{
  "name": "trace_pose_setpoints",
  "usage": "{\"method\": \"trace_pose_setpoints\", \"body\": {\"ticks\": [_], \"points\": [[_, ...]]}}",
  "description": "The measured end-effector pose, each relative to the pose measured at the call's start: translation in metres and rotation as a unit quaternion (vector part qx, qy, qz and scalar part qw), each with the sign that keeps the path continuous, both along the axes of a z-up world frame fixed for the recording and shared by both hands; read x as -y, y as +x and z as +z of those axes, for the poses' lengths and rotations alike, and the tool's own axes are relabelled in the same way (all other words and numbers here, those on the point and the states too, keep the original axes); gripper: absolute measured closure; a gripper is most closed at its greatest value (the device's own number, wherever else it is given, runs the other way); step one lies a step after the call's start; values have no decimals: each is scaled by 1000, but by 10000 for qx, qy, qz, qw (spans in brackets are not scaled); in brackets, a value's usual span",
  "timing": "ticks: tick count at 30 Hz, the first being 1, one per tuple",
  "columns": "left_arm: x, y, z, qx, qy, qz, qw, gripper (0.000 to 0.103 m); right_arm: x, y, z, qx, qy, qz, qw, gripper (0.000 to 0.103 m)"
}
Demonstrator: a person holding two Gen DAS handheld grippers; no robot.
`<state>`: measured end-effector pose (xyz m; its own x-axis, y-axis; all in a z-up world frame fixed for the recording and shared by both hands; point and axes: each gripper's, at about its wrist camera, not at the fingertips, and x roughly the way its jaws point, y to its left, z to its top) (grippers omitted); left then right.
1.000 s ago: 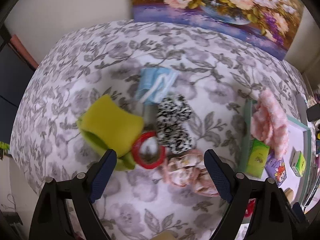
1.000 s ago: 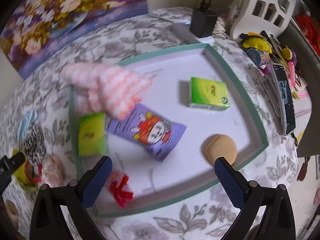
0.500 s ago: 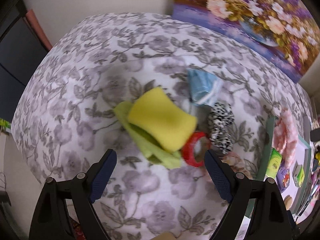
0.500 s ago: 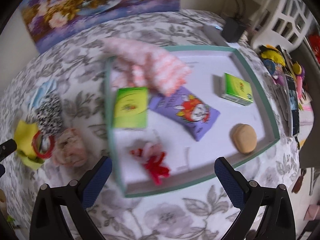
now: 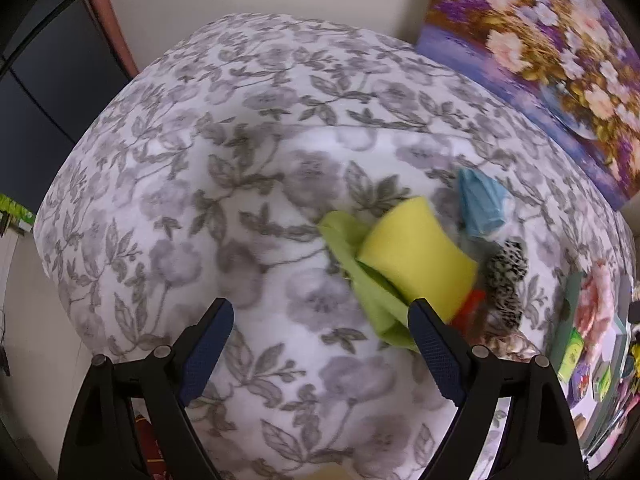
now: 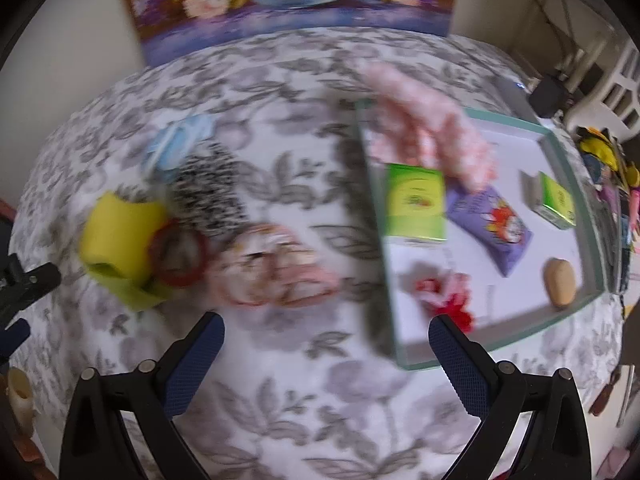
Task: Organize soft objects
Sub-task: 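Move both grippers back over the pile of soft items, then grasp the green cloth with the left gripper while the right grasps the pink floral scrunchie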
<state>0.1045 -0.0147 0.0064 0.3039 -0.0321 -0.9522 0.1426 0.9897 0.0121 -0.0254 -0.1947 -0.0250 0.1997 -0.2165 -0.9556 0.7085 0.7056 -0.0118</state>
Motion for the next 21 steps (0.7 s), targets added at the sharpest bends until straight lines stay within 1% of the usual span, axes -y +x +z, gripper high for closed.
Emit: {"method": "trace_pose_setpoints", "body": {"ticks": [5, 11, 21], "points": [[-21, 9, -4, -33, 20, 178, 9998, 14, -25, 22, -5, 34, 140, 248, 9996, 0], [-40, 19, -7, -81, -1, 410, 9991, 14, -40, 37, -12, -9, 222, 386, 9990, 0], [-41, 21, -11, -120, -65, 353, 9993, 14, -40, 42, -21, -84, 301, 366, 9988, 0]]}}
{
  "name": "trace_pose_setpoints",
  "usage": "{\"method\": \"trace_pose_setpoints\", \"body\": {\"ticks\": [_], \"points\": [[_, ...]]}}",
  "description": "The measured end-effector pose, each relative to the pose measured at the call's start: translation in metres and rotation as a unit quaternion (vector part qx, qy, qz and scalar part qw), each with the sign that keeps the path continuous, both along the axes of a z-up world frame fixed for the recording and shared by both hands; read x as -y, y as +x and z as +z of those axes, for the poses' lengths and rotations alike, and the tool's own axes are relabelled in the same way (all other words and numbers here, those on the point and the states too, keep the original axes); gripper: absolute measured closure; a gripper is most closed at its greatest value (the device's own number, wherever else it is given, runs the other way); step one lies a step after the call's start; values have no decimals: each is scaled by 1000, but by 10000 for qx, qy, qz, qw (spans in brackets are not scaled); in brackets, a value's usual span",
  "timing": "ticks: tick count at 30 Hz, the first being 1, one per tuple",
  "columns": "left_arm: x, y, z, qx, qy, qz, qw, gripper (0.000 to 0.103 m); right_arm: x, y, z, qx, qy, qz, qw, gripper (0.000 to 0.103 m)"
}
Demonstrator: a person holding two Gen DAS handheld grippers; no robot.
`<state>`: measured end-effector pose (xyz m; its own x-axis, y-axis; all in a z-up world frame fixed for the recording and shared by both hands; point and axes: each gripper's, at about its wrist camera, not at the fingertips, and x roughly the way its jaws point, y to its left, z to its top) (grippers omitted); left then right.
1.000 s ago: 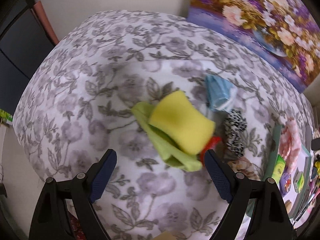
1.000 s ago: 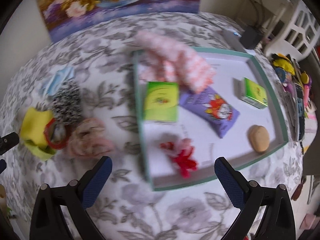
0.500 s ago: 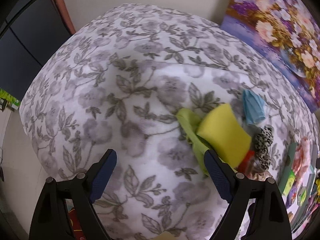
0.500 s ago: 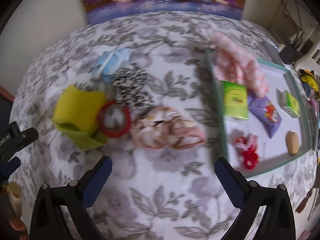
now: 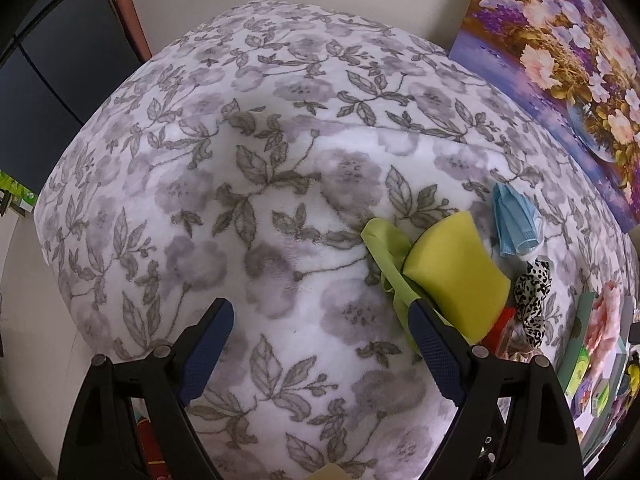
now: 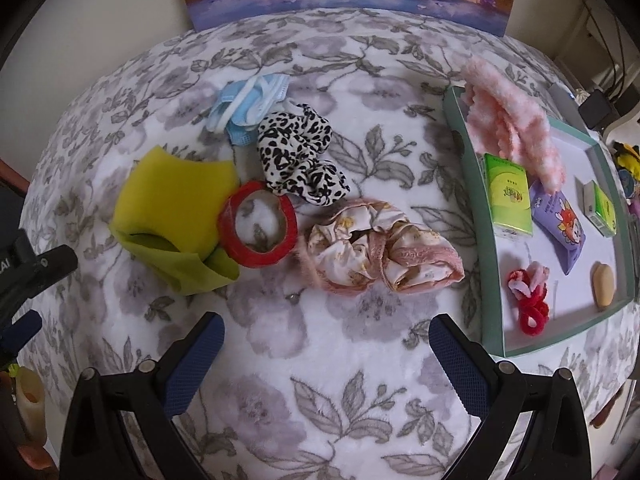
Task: Organize soft objects
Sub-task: 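Grasp the green cloth with the left gripper while the right grasps the pink floral scrunchie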
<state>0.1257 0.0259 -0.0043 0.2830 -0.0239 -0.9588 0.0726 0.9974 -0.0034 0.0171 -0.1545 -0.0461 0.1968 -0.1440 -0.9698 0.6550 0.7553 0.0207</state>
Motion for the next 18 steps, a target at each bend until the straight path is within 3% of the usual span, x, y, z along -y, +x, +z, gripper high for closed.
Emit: {"method": "trace_pose_setpoints", "body": {"ticks": [18], "points": [[-2, 17, -26, -302, -425, 54, 9986, 14, 40, 1, -18, 350, 377, -356, 9980, 0]]}}
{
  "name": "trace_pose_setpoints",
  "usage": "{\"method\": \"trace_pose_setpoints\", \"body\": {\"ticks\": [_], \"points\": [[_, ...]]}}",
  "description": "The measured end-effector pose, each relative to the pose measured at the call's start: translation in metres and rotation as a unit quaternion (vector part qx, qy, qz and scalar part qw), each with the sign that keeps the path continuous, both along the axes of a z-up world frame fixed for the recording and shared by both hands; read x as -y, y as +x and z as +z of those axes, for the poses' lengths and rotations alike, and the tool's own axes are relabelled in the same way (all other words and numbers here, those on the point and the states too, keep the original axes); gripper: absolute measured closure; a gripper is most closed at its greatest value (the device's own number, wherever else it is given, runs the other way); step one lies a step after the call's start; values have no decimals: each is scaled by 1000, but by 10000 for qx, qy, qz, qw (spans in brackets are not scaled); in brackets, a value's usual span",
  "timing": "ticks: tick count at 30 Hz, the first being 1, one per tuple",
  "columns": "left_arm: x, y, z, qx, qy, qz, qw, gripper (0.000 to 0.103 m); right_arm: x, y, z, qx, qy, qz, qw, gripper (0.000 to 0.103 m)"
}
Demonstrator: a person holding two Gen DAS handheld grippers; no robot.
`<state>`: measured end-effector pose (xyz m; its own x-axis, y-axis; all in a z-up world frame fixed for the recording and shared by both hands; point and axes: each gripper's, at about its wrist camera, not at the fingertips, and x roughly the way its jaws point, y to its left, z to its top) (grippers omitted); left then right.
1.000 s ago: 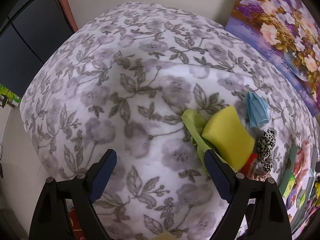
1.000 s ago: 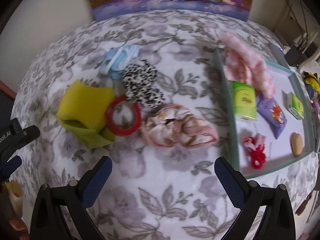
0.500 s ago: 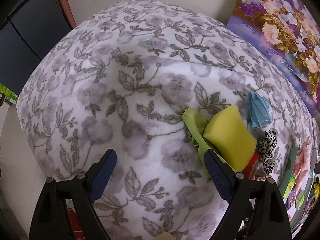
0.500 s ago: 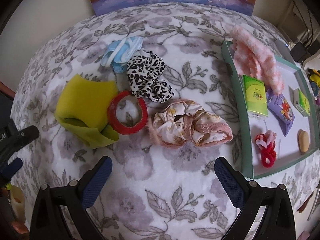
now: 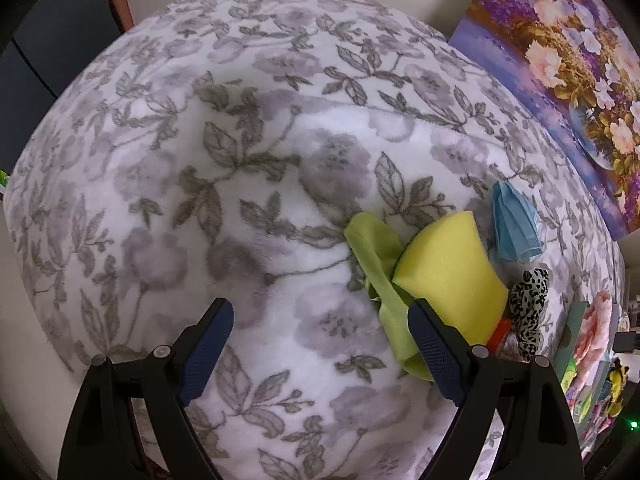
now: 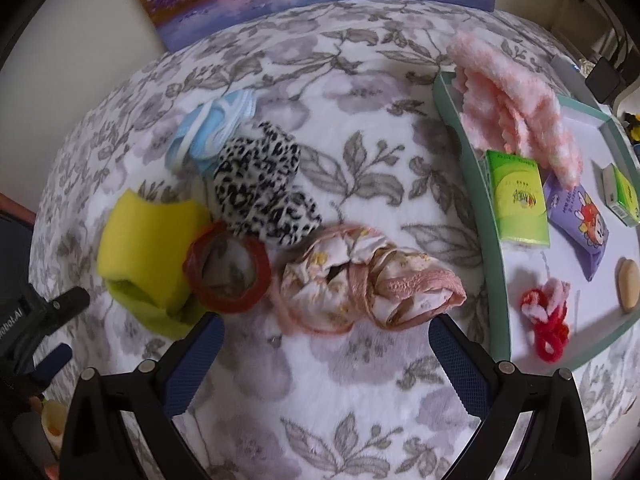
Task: Organize soft objects
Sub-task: 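Grasp the green cloth with the left gripper while the right grasps the pink floral scrunchie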
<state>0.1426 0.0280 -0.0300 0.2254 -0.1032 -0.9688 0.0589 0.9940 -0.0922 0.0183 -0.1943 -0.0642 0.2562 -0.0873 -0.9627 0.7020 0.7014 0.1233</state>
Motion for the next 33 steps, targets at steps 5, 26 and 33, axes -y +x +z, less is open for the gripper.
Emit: {"method": "trace_pose_setpoints", "body": {"ticks": [5, 26, 33], "points": [[8, 6, -8, -194, -168, -80, 9996, 14, 9, 6, -1, 95, -42, -10, 9999, 0], [24, 6, -37, -753, -148, -279, 9967, 14, 24, -6, -30, -490, -137, 17, 9987, 17], [35, -8, -54, -1098, -219, -495, 9925, 16, 12, -22, -33, -561, -344, 149, 9977, 26]]}}
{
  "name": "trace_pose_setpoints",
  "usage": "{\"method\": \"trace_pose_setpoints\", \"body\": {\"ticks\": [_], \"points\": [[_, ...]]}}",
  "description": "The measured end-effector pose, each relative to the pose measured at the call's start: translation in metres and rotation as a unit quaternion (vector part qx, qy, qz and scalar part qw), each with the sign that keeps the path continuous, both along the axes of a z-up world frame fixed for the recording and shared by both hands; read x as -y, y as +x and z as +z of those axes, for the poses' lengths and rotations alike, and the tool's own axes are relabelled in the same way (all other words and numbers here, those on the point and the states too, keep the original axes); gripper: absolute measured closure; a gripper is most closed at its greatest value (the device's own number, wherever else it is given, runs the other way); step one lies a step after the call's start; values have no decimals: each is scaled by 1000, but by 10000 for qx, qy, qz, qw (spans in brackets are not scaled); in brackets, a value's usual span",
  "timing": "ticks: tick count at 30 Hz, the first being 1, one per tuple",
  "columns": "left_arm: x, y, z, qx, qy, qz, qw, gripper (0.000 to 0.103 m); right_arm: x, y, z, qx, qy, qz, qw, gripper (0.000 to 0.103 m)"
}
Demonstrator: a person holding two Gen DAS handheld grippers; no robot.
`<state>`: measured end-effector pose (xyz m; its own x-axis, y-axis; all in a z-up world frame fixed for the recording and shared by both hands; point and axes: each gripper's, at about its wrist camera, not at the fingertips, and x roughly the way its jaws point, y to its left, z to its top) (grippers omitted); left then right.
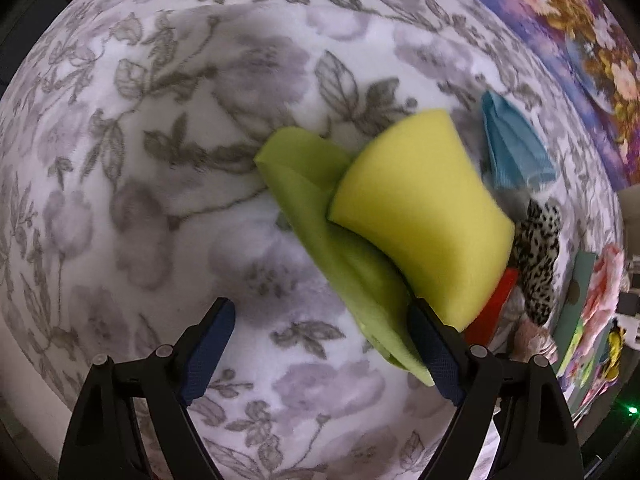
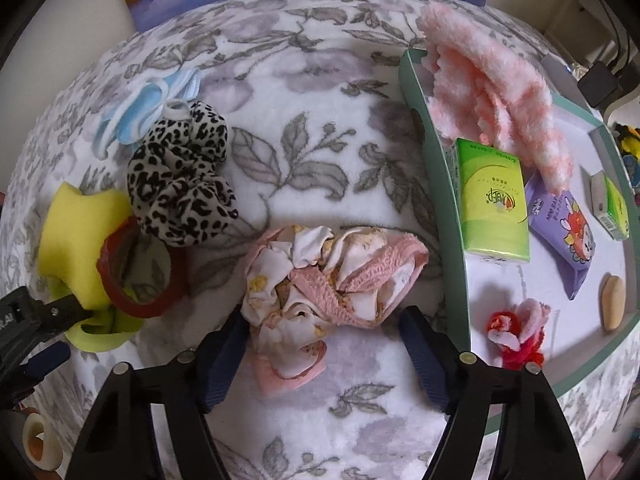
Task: Organize soft objects
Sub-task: 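Grasp the green cloth with the left gripper while the right grasps the pink floral scrunchie, then carry the green cloth and floral scrunchie toward the tray with both grippers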
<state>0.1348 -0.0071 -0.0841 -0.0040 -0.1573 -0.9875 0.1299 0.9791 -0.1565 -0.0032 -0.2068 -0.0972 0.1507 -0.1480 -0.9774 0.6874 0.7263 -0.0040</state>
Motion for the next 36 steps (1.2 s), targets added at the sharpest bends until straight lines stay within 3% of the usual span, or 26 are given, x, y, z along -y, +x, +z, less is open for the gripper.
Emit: {"method": "trace_pose_setpoints", "body": {"ticks": [3, 8, 12, 16, 18, 19, 23, 27, 32, 36], "points": [[8, -7, -7, 13, 95, -121, 9999, 24, -5, -3, 3, -14, -68, 54, 10000, 34], [26, -16, -6, 221, 218, -368, 9988, 30, -15, 2, 6, -27, -150, 195, 9997, 48], [45, -23, -7, 330, 276, -613, 9972, 55, -28, 7, 8, -68, -266, 337, 9991, 55], [61, -33, -4, 417, 125, -821, 9957, 69, -34, 8, 9, -50, -288, 416, 9987, 60], [68, -36, -5, 492, 192, -886, 9947, 91, -36, 9, 8, -15, -244, 430, 9988, 64], [70, -38, -5, 521, 205, -915, 9942, 93, -37, 10, 8, 7, -212, 433, 9988, 65], [71, -40, -6, 268, -328, -722, 9965, 95, -37, 8, 11, 66, -116, 447, 9989, 73], [68, -35, -5, 343, -409, -641, 9965, 97, -33, 7, 17, 211, 115, 428, 9988, 81], [63, -30, 27, 903, -349, -552, 9938, 97, -28, 5, 39, 450, 102, 468, 9978, 84], [53, -28, 51, 1234, -523, -460, 9899, 97, -24, 1, 56, 654, 16, 473, 9967, 85]]}}
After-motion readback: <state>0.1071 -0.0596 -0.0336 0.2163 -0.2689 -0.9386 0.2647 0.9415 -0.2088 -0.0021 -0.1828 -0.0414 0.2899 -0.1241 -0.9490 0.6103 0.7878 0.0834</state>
